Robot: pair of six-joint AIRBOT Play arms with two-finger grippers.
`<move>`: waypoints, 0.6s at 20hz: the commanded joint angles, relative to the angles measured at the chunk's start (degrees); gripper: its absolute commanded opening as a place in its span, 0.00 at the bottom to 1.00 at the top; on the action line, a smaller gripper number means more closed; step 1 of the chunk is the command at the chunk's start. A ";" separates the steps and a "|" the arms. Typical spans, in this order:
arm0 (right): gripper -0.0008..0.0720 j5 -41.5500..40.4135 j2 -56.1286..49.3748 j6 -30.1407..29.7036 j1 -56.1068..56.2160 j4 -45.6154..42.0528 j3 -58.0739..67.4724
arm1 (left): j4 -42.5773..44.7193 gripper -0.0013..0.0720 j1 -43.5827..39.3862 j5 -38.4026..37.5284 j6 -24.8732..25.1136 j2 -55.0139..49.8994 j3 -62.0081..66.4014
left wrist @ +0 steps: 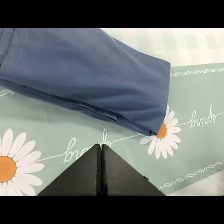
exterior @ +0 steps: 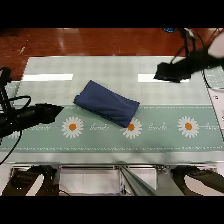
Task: Fold the shirts.
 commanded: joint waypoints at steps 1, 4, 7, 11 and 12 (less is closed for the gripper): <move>0.57 -19.76 11.26 9.18 -0.92 4.28 -25.29 | 0.04 0.04 0.02 -0.48 -0.07 0.04 -0.02; 0.57 -26.18 9.81 1.64 -0.92 21.35 -36.04 | 0.04 0.04 0.02 -1.62 -0.07 0.02 -0.02; 0.57 -24.94 3.23 -4.94 -0.90 30.27 -36.94 | 0.04 0.04 0.02 -1.53 -0.09 -0.15 -0.02; 0.57 -22.84 -5.62 -14.43 2.43 41.55 -35.78 | 0.04 0.04 0.02 -1.55 -1.03 -1.05 -0.02; 0.57 -22.88 -7.43 -14.60 4.22 41.72 -34.45 | 0.02 0.04 0.02 -1.55 -1.40 -1.18 -0.02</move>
